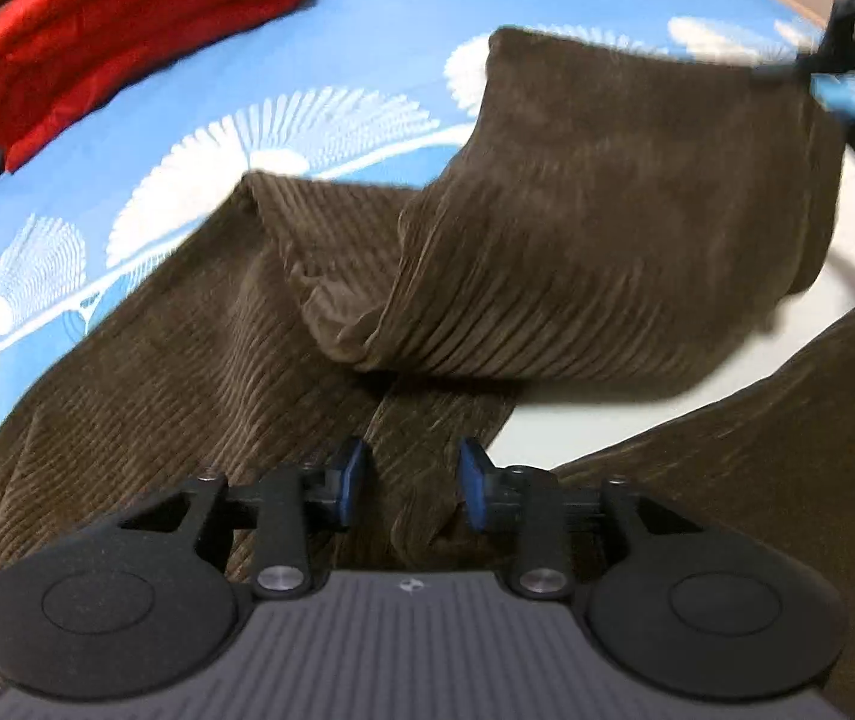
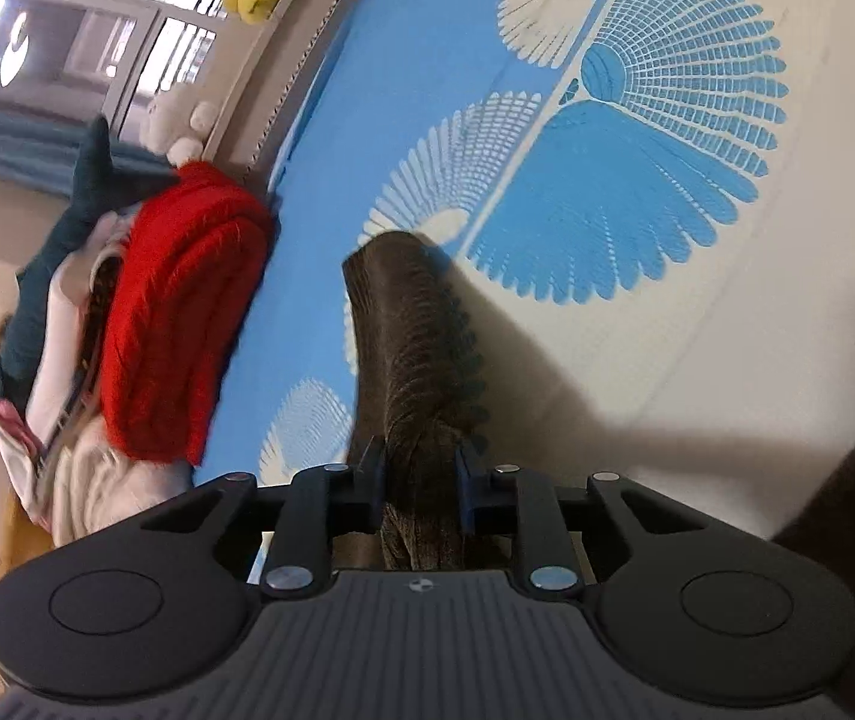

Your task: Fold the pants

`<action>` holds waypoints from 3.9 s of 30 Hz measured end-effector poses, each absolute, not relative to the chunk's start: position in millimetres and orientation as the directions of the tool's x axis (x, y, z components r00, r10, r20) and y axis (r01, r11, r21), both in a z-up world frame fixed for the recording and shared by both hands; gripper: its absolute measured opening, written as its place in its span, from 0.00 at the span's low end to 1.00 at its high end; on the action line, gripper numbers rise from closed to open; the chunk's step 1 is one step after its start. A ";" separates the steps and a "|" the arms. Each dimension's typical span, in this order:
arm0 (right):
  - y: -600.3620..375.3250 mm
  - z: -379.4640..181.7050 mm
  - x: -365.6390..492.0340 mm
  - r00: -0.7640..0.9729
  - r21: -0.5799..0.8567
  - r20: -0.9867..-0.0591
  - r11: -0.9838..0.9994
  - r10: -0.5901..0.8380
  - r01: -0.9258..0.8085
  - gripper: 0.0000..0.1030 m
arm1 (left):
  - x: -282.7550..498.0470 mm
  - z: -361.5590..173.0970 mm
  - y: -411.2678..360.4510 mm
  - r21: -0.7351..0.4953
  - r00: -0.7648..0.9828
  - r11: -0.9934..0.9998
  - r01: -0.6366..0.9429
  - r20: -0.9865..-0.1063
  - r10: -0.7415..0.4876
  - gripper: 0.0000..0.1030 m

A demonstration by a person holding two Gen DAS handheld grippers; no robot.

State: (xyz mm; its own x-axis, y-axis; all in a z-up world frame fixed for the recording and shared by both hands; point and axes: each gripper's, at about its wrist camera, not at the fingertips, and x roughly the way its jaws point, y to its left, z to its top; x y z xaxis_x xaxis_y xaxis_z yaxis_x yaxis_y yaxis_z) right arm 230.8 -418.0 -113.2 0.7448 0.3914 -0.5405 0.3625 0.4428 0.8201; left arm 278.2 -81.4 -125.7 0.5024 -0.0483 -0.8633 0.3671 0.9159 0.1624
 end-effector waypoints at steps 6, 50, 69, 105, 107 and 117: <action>-408.4 -98.6 249.1 0.786 0.858 -0.460 0.435 0.413 0.273 0.21 | 278.5 -119.5 -82.7 0.232 0.526 0.891 0.390 -0.851 -0.008 0.14; -558.5 -37.5 228.9 0.898 0.632 -0.314 0.637 -0.310 0.441 0.07 | 287.1 -111.8 -47.7 0.205 0.423 0.865 0.457 -0.906 -0.010 0.14; -576.0 -97.4 194.1 0.334 0.232 -0.771 0.248 -0.542 0.940 0.19 | 276.5 -78.7 -4.5 -0.044 0.360 0.851 0.524 -0.893 -0.268 0.34; -424.4 -130.3 392.1 0.704 0.253 -0.630 0.772 -0.326 0.584 0.08 | 325.6 -100.1 233.5 0.052 0.457 0.964 -0.260 -0.873 0.170 0.50; -432.8 -139.5 402.4 0.668 0.261 -0.691 0.767 -0.276 0.587 0.12 | 327.6 -103.1 233.8 0.056 0.448 0.965 -0.258 -0.878 0.171 0.51; -427.6 -51.9 339.2 0.739 0.301 -0.633 0.805 -0.232 0.511 0.34 | 320.2 -61.3 212.9 0.064 0.526 0.976 -0.207 -0.834 0.166 0.52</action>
